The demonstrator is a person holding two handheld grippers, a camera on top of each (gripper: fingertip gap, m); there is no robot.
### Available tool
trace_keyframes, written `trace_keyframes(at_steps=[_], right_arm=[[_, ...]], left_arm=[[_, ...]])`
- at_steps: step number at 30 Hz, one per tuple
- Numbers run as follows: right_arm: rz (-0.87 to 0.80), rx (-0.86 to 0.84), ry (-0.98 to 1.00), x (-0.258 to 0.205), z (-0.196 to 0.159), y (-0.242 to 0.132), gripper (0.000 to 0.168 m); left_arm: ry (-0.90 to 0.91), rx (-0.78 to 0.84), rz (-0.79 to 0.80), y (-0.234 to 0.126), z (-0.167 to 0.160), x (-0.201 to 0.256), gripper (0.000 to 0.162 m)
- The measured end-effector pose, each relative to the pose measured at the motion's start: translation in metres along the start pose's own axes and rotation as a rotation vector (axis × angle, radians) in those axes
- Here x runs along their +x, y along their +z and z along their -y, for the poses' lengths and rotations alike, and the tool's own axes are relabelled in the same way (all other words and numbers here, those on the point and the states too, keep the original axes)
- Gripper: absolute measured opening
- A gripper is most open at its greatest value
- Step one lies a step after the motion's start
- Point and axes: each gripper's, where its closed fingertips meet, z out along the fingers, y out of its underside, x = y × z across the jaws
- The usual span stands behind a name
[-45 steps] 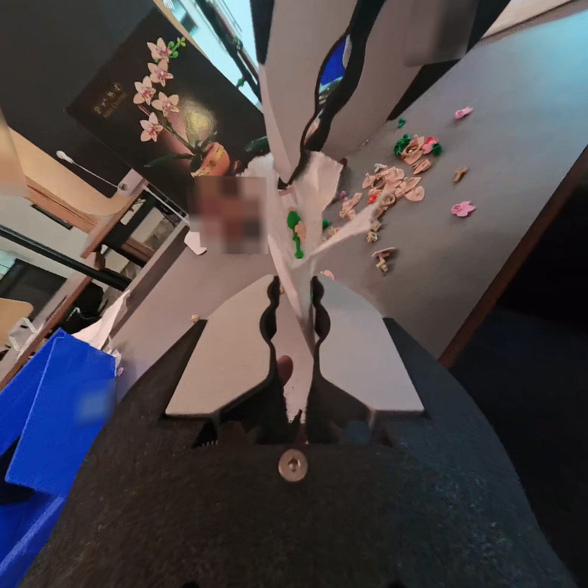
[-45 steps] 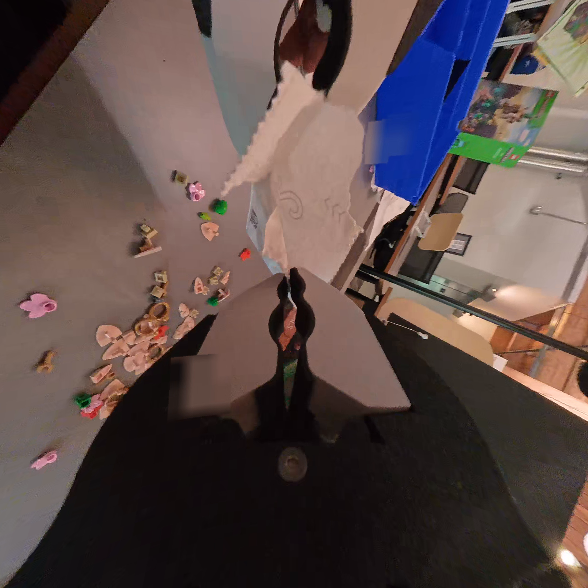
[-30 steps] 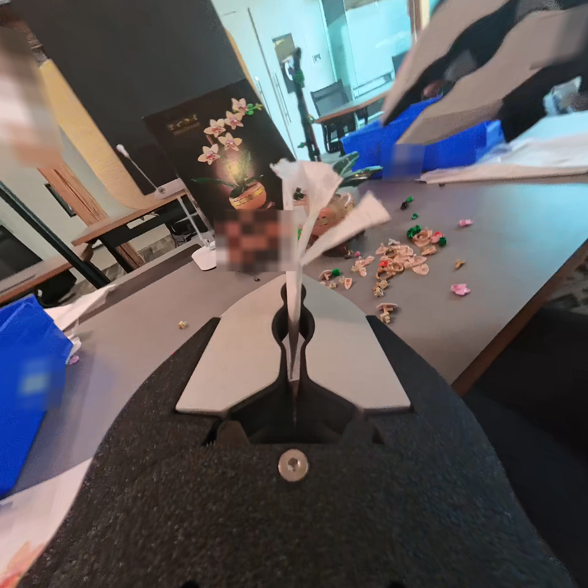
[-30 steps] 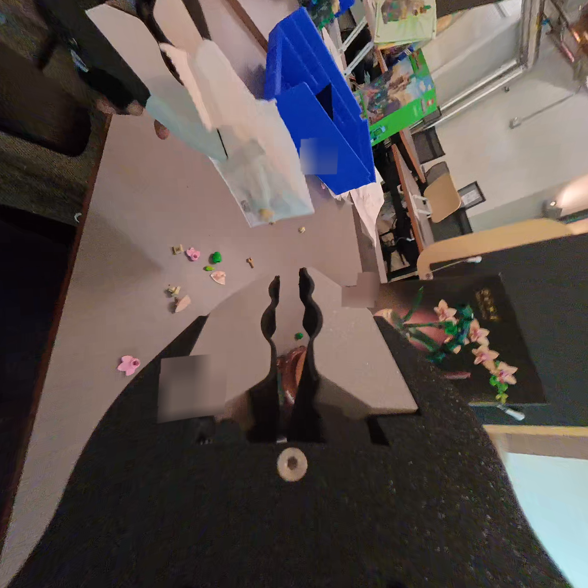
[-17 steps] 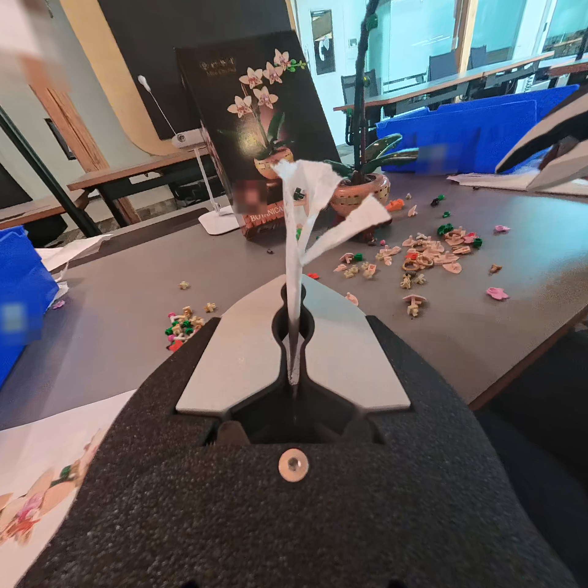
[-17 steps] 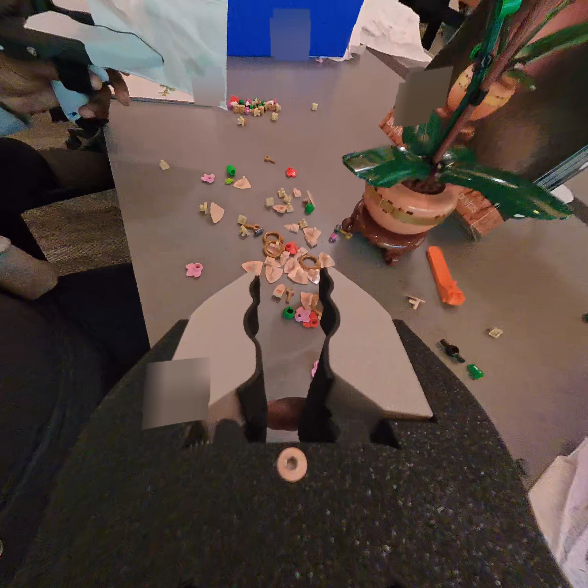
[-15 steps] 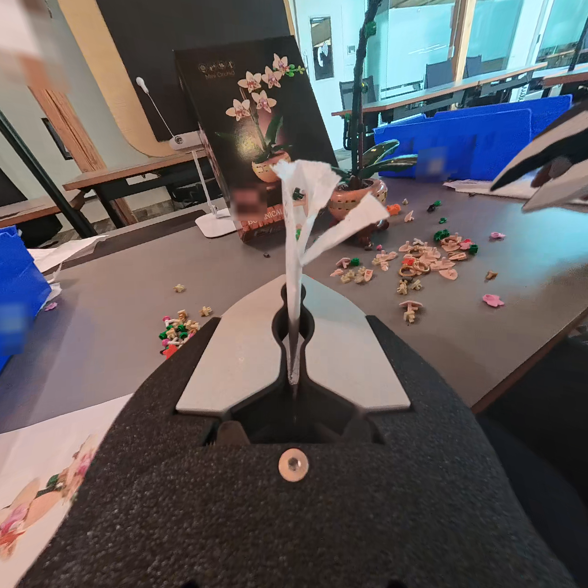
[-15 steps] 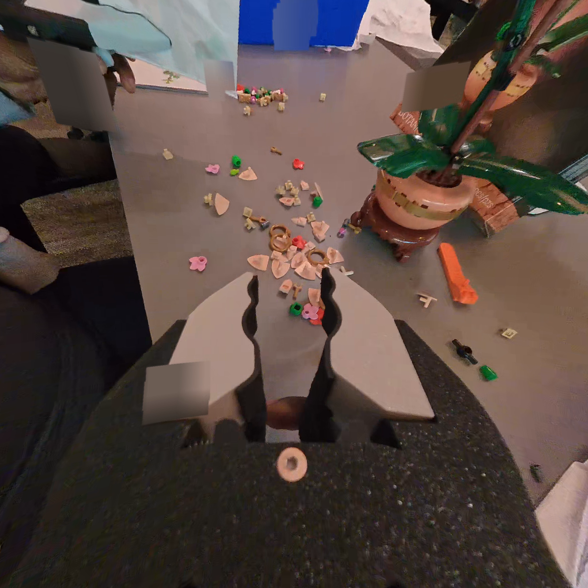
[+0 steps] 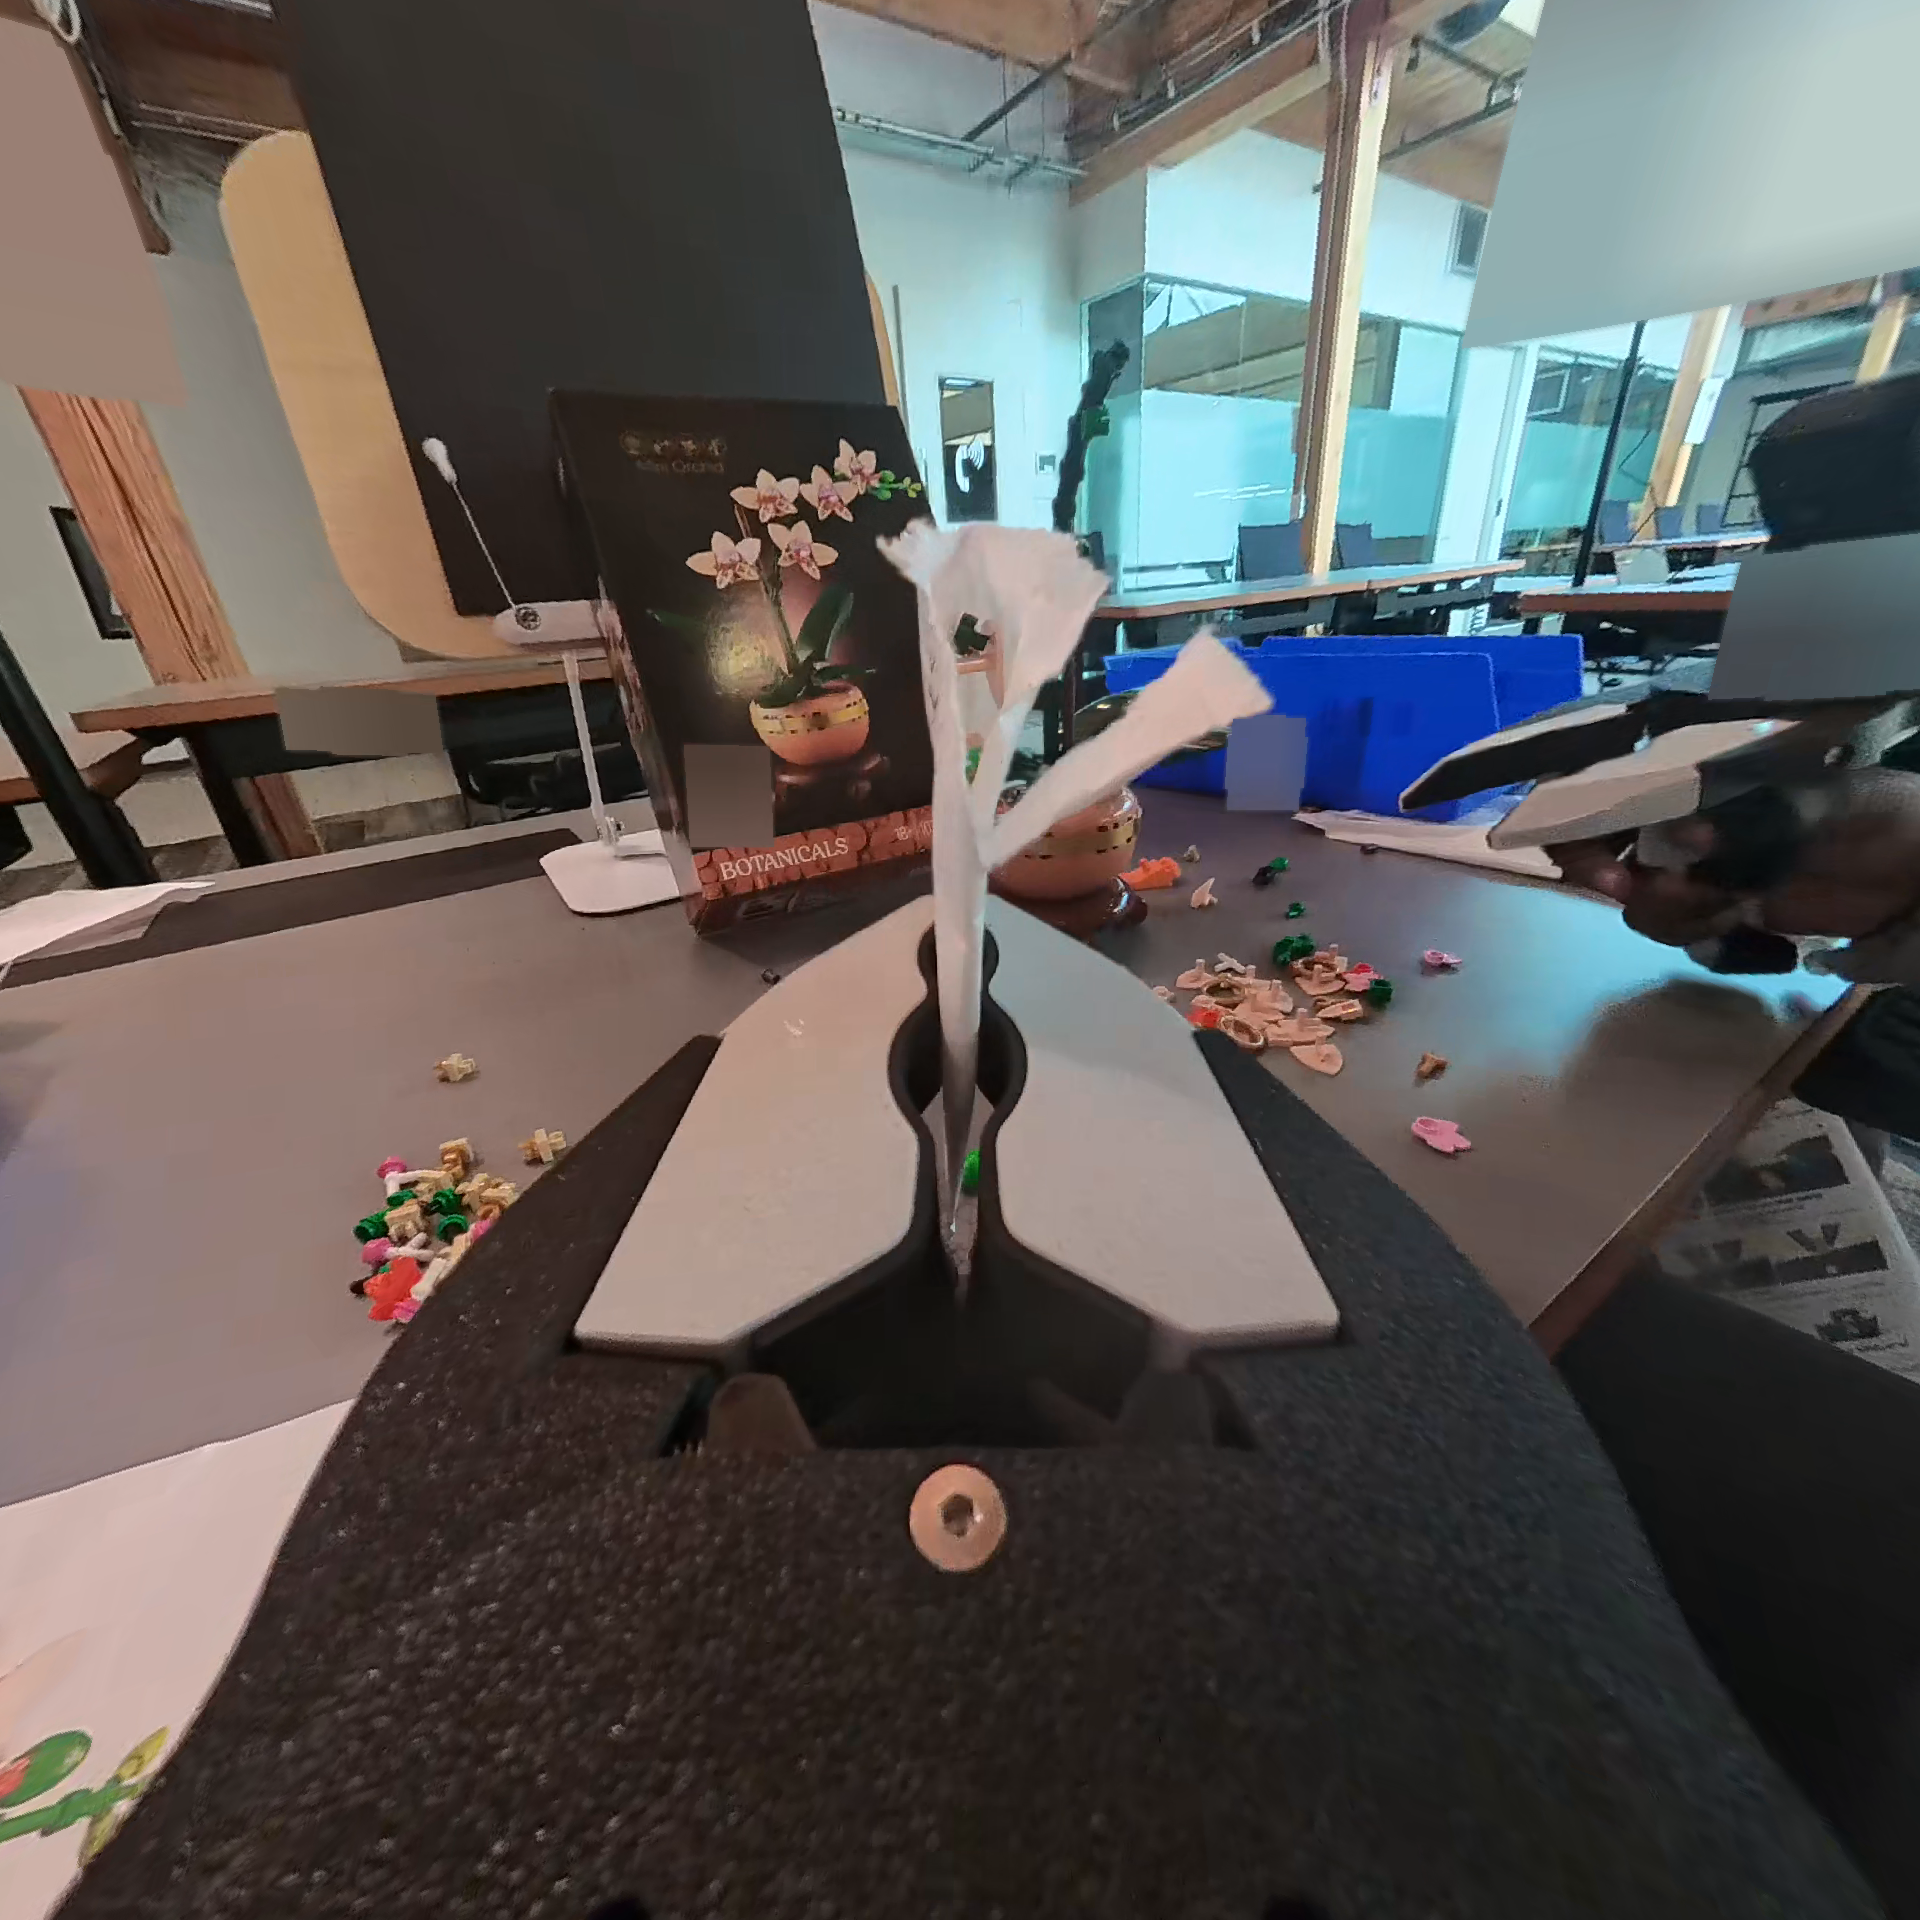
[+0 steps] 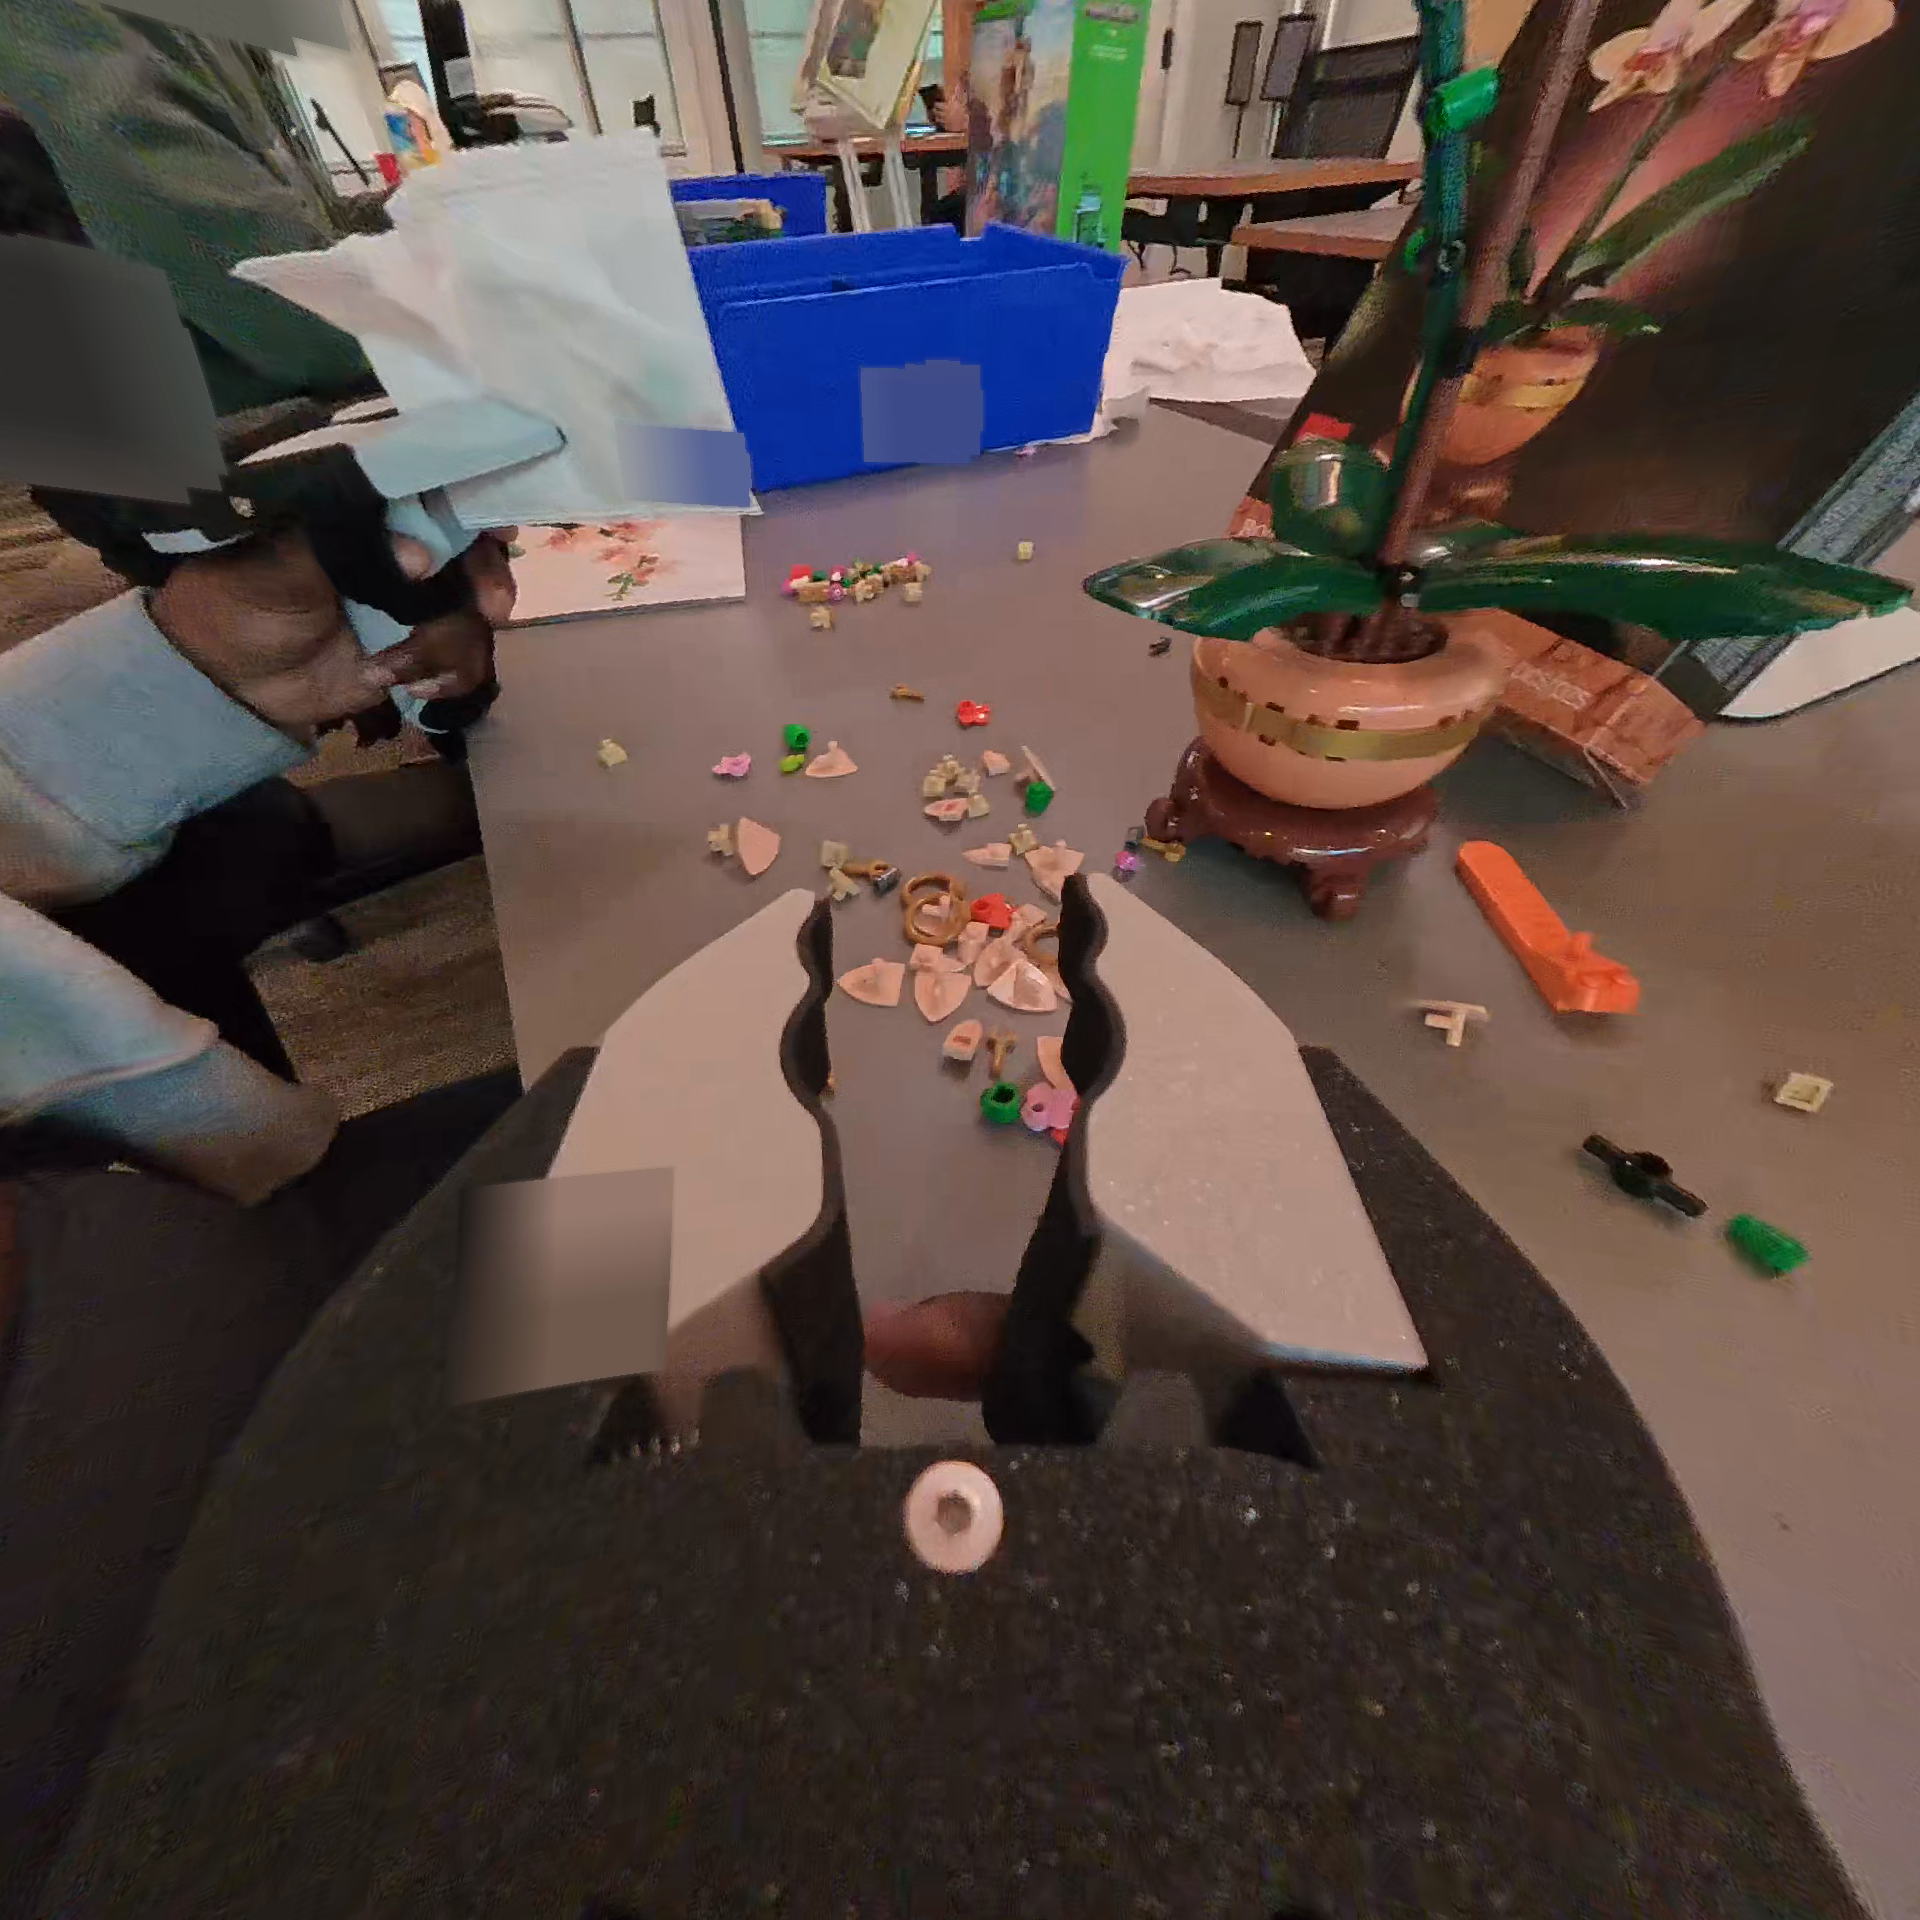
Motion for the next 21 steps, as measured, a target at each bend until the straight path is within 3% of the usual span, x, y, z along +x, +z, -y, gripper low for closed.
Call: trace_keyframes(at_steps=[8, 21], right_arm=[[-0.084, 0.052, 0.000, 0.014, 0.001, -0.006, 0.037], [-0.078, -0.151, -0.198, -0.003, -0.024, 0.013, 0.039]], left_arm=[[-0.016, 0.022, 0.009, -0.005, 0.002, -0.004, 0.000], [-0.015, 0.021, -0.008, -0.007, 0.001, 0.000, 0.000]])
